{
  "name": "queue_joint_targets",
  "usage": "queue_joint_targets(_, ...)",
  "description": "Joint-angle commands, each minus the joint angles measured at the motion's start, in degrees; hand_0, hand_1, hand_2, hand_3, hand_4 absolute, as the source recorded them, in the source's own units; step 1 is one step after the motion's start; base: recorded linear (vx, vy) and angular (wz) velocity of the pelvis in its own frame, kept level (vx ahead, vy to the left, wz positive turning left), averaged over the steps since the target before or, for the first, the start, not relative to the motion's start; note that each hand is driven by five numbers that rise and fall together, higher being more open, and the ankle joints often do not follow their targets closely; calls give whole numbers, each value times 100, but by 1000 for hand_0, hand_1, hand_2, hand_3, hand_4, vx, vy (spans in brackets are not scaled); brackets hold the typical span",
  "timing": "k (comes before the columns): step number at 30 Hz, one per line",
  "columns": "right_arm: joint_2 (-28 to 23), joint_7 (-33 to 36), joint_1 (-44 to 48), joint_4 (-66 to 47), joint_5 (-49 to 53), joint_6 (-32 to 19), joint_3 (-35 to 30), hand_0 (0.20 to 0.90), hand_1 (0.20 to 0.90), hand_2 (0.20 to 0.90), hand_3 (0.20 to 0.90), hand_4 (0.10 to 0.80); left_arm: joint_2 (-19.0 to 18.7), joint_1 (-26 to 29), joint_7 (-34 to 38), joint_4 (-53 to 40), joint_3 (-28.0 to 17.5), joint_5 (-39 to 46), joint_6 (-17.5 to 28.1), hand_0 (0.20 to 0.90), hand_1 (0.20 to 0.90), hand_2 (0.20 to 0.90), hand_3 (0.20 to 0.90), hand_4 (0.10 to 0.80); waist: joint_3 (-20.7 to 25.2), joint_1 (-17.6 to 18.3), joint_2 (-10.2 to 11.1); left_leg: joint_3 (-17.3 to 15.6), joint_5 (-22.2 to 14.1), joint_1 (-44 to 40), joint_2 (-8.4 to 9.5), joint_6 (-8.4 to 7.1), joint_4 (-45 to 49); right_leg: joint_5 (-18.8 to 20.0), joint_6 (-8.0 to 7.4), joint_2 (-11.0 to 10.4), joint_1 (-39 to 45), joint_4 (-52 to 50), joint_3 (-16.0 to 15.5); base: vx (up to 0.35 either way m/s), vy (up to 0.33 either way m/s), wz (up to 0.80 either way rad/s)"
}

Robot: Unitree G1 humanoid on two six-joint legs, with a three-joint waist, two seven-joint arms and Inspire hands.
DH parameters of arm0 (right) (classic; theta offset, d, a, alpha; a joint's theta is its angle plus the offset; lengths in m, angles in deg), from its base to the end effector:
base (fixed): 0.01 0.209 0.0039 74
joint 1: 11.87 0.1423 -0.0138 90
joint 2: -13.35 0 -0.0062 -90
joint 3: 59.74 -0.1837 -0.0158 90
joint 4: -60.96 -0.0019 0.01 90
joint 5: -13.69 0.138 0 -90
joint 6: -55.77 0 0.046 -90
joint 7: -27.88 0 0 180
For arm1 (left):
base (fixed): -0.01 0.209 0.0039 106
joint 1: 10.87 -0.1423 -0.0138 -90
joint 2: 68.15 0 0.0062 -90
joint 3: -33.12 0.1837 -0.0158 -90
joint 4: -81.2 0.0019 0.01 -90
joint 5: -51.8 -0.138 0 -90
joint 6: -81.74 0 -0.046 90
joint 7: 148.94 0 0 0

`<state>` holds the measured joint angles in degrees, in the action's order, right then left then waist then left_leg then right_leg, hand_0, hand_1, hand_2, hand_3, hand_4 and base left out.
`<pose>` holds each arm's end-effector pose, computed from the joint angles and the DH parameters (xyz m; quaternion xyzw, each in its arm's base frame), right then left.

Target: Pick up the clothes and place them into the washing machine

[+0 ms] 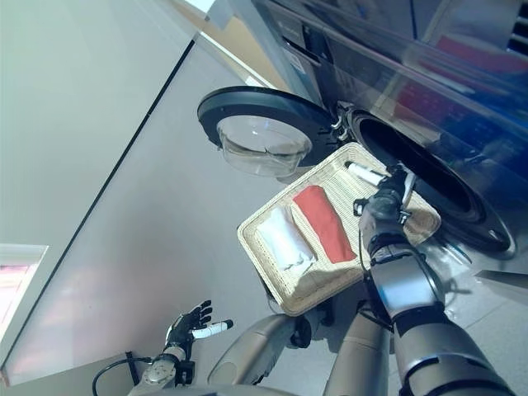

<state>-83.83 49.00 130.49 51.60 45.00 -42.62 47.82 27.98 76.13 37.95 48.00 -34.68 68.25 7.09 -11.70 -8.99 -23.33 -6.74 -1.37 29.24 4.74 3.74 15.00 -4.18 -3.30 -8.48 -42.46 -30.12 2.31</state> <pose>0.3272 -0.2339 0.0708 -0.0713 0.1489 -0.2721 0.9480 0.0962 0.1669 -0.1062 0.0532 0.3937 -0.0028 0.9177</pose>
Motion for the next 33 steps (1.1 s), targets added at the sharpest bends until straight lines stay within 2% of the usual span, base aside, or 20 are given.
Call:
queue_joint_targets(1, 209, 24, 21, -48, -642, -146, 133, 900, 900, 900, 900, 800, -528, 311, 211, 538, -644, -40, 83, 900, 900, 900, 900, 800, 88, -218, 295, -32, 181, 440, 85, -312, 64, 294, 187, 187, 512, 661, -276, 2, -44, 15)
queue_joint_targets(2, 209, 24, 21, -49, -642, -146, 134, 900, 900, 900, 900, 800, -528, 311, 211, 538, -644, -40, 83, 900, 900, 900, 900, 800, 87, -218, 294, -31, 181, 439, 85, -312, 64, 294, 187, 187, 513, 661, -276, 6, -48, 19)
queue_joint_targets(5, 237, 320, -279, -251, -1560, -57, 386, 900, 900, 900, 900, 800, -572, 350, 315, 622, -706, -91, 111, 900, 900, 900, 900, 800, -11, -169, 547, 59, 256, 298, 37, -345, -92, 435, 153, 209, 758, 978, -409, 14, -79, 11)
queue_joint_targets(6, 238, 322, -280, -254, -1562, -55, 386, 900, 900, 900, 900, 800, -572, 349, 315, 622, -706, -91, 111, 900, 900, 900, 900, 800, -14, -166, 546, 61, 257, 293, 37, -346, -95, 436, 153, 209, 765, 982, -412, -5, -59, 10)
queue_joint_targets(7, 183, 521, -544, -571, -2244, 4, 598, 900, 900, 900, 900, 800, -581, 334, 395, 575, -753, -124, 156, 900, 900, 900, 900, 800, -111, -125, 692, 104, 298, 247, 12, -356, -151, 513, 134, 206, 872, 1152, -480, -8, -79, 5)
queue_joint_targets(9, 163, 595, -681, -600, -2468, 39, 633, 900, 900, 900, 900, 800, -575, 343, 435, 572, -758, -168, 181, 900, 900, 900, 900, 800, -156, -116, 769, 122, 319, 225, 3, -361, -184, 545, 127, 190, 929, 1232, -534, -9, -80, 7)
queue_joint_targets(11, 105, 800, -940, -748, -3207, 157, 876, 900, 900, 900, 900, 800, -585, 380, 576, 474, -793, -213, 285, 900, 900, 900, 900, 800, -294, -103, 951, 212, 406, 192, -10, -380, -297, 642, 114, 186, 1013, 1406, -665, -17, -67, 15)
queue_joint_targets(12, 105, 800, -941, -749, -3208, 158, 876, 900, 900, 900, 900, 800, -585, 379, 576, 474, -793, -213, 285, 900, 900, 900, 900, 800, -295, -100, 950, 215, 407, 190, -9, -380, -299, 642, 114, 186, 1017, 1407, -667, -28, -58, 15)
queue_joint_targets(13, 77, 866, -1099, -828, -3553, 211, 970, 900, 900, 900, 900, 800, -597, 409, 650, 394, -800, -252, 339, 900, 900, 900, 900, 800, -402, -91, 1076, 278, 465, 166, -24, -406, -367, 708, 94, 162, 1091, 1557, -769, -17, -34, 13)
queue_joint_targets(14, 77, 866, -1099, -829, -3553, 211, 970, 900, 900, 900, 900, 800, -597, 409, 650, 395, -800, -252, 339, 900, 900, 900, 900, 800, -405, -89, 1075, 279, 466, 163, -24, -406, -369, 709, 94, 161, 1095, 1559, -771, -33, -54, 17)
queue_joint_targets(16, 71, 947, -1263, -931, -3737, 230, 1042, 900, 900, 900, 900, 800, -600, 497, 781, 151, -769, -250, 417, 900, 900, 900, 900, 800, -584, -65, 1290, 348, 525, 180, -50, -414, -390, 759, 90, 144, 1150, 1643, -895, -18, -45, 19)
queue_joint_targets(17, 71, 947, -1264, -932, -3737, 230, 1042, 900, 900, 900, 900, 800, -600, 496, 782, 150, -770, -250, 417, 900, 900, 900, 900, 800, -586, -63, 1290, 350, 525, 177, -49, -414, -390, 759, 90, 144, 1154, 1644, -897, -16, -75, 25)
queue_joint_targets(18, 119, 1061, -1347, -973, -3842, 266, 1055, 900, 900, 900, 900, 800, -615, 605, 887, 200, -768, -206, 459, 900, 900, 900, 900, 800, -720, -48, 1461, 403, 549, 216, -66, -434, -373, 790, 99, 150, 1162, 1687, -981, -14, -50, 21)
queue_joint_targets(19, 119, 1062, -1346, -973, -3843, 267, 1054, 900, 900, 900, 900, 800, -615, 606, 887, 201, -769, -205, 460, 900, 900, 900, 900, 800, -722, -47, 1461, 404, 549, 215, -66, -434, -373, 790, 99, 150, 1165, 1688, -983, -38, -94, 22)
queue_joint_targets(20, 129, 1118, -1341, -992, -3888, 299, 1080, 900, 900, 900, 900, 800, -642, 704, 975, 171, -753, -204, 463, 900, 900, 900, 900, 800, -819, -50, 1595, 463, 572, 263, -82, -446, -362, 828, 107, 151, 1162, 1738, -1056, -24, -44, 19)
queue_joint_targets(21, 130, 1118, -1340, -992, -3888, 299, 1080, 900, 900, 900, 900, 800, -642, 705, 974, 171, -753, -204, 463, 900, 900, 900, 900, 800, -820, -49, 1595, 464, 572, 263, -82, -446, -361, 828, 107, 150, 1163, 1739, -1058, -46, -77, 23)
queue_joint_targets(22, 129, 1236, -1331, -898, -3970, 347, 1111, 900, 900, 900, 900, 800, -650, 758, 1061, 159, -746, -221, 466, 900, 900, 900, 900, 800, -909, -66, 1726, 505, 590, 331, -102, -461, -349, 869, 109, 162, 1166, 1806, -1129, -22, -33, 17)
queue_joint_targets(30, 233, 1395, -957, -368, -3531, 362, 934, 900, 900, 900, 900, 800, -769, 768, 1202, 131, -745, -253, 419, 900, 900, 900, 900, 800, -1087, -233, 1957, 622, 573, 490, -122, -484, -244, 907, 115, 155, 1143, 1875, -1328, 6, -33, 15)
queue_joint_targets(31, 284, 1411, -911, -267, -3508, 393, 949, 900, 900, 900, 900, 800, -817, 738, 1222, 118, -761, -275, 417, 900, 900, 900, 900, 800, -1075, -292, 1992, 695, 372, 436, -133, -517, -204, 748, 63, 183, 1207, 1843, -1295, 114, -20, 7)
queue_joint_targets(33, 323, 1425, -846, -193, -3476, 405, 957, 900, 900, 900, 900, 800, -858, 716, 1231, 84, -760, -299, 408, 900, 900, 900, 900, 800, -1097, -343, 2016, 720, 354, 457, -121, -512, -171, 751, 61, 169, 1225, 1854, -1330, 66, -21, 13)
